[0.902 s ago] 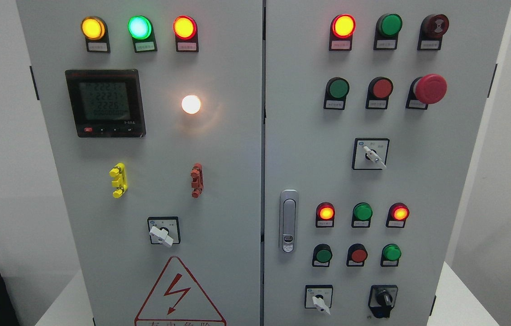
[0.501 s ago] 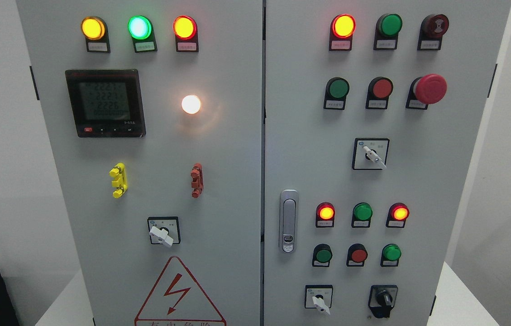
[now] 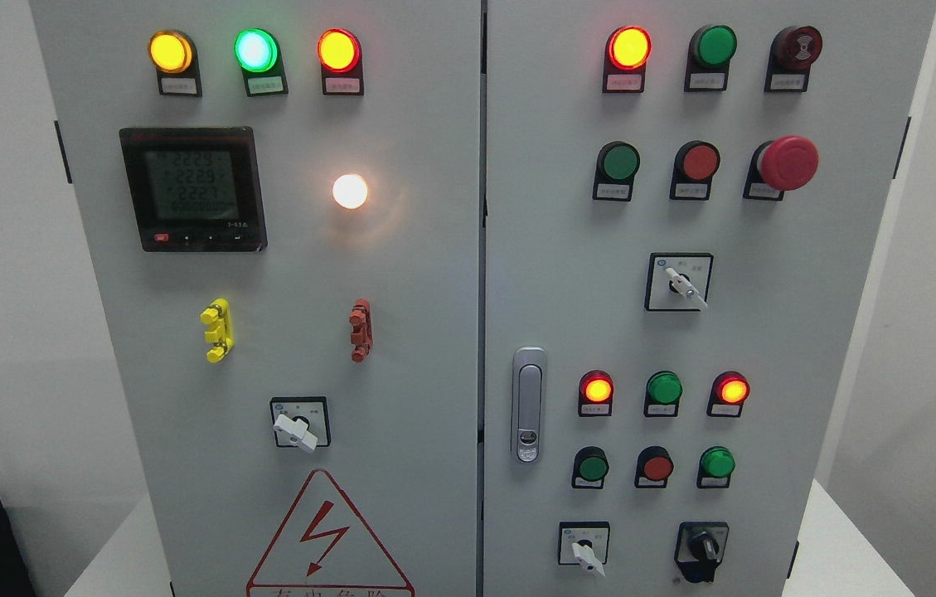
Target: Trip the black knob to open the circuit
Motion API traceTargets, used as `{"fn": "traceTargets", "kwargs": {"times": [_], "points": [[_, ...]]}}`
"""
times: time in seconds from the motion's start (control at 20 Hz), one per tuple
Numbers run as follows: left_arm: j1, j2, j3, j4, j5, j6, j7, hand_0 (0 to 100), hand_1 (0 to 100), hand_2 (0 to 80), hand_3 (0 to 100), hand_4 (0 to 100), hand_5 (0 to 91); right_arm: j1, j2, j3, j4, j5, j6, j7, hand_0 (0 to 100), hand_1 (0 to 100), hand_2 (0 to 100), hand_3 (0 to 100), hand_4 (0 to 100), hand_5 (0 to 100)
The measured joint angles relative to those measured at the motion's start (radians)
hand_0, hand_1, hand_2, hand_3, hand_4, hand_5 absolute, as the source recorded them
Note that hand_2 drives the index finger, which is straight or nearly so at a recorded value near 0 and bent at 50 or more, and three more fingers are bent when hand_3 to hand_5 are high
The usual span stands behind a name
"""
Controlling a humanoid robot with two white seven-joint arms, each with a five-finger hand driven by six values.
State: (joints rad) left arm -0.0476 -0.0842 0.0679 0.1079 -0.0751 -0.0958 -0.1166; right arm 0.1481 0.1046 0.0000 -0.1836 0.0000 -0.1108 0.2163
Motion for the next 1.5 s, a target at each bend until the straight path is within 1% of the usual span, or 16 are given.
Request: {"fn": "traceTargets", "kwargs": {"times": [0.15,0.35,0.55,0.75,0.8,0.95,1.1,1.3,1.4,1.5], "points": [[0.000,0.000,0.000,0.000,0.000,0.000,0.000,12,39,0.0,0,0,0.0,0.016,-0.002,0.000,-0.041,0.000,-0.008,-0.010,0,21,0,18,6,0],[0.000,0.000,0.000,0.000,0.000,0.000,0.000,12,39,0.0,0,0,0.0,0.040,-0.007,0.000,-0.113,0.000,-0.018,-0.011,0,19,0,18,8,0],[0.000,0.000,0.000,0.000,0.000,0.000,0.000,12,39,0.0,0,0,0.0,0.050,-0.011,0.000,-0.179,0.000,-0.081,-0.012,0,18,0,21,12,0],[0.000,0.000,0.000,0.000,0.000,0.000,0.000,12,39,0.0,0,0,0.0,0.058,-0.015,0.000,-0.242,0.000,-0.165,-0.012,0,17,0,24,15,0],[0.000,0.000,0.000,0.000,0.000,0.000,0.000,12,39,0.0,0,0,0.0,0.061,-0.015,0.000,-0.258,0.000,-0.194,-0.012,0,16,0,25,18,0],[0.000,0.000,0.000,0.000,0.000,0.000,0.000,12,39,0.0,0,0,0.0,0.074,-0.017,0.001,-0.312,0.000,-0.247,-0.013,0,15,0,27,22,0],[0.000,0.000,0.000,0.000,0.000,0.000,0.000,12,39,0.0,0,0,0.0,0.095,-0.018,0.011,-0.382,0.000,-0.267,-0.013,0,14,0,28,25,3],[0.000,0.000,0.000,0.000,0.000,0.000,0.000,12,39,0.0,0,0,0.0,0.122,-0.021,0.021,-0.486,0.000,-0.280,-0.015,0,13,0,29,26,5],[0.000,0.000,0.000,0.000,0.000,0.000,0.000,12,39,0.0,0,0,0.0,0.132,-0.024,0.025,-0.537,0.000,-0.291,-0.030,0,12,0,29,27,6],[0.000,0.000,0.000,0.000,0.000,0.000,0.000,12,39,0.0,0,0,0.0,0.139,-0.028,0.031,-0.587,0.000,-0.310,-0.058,0,12,0,30,27,7]]}}
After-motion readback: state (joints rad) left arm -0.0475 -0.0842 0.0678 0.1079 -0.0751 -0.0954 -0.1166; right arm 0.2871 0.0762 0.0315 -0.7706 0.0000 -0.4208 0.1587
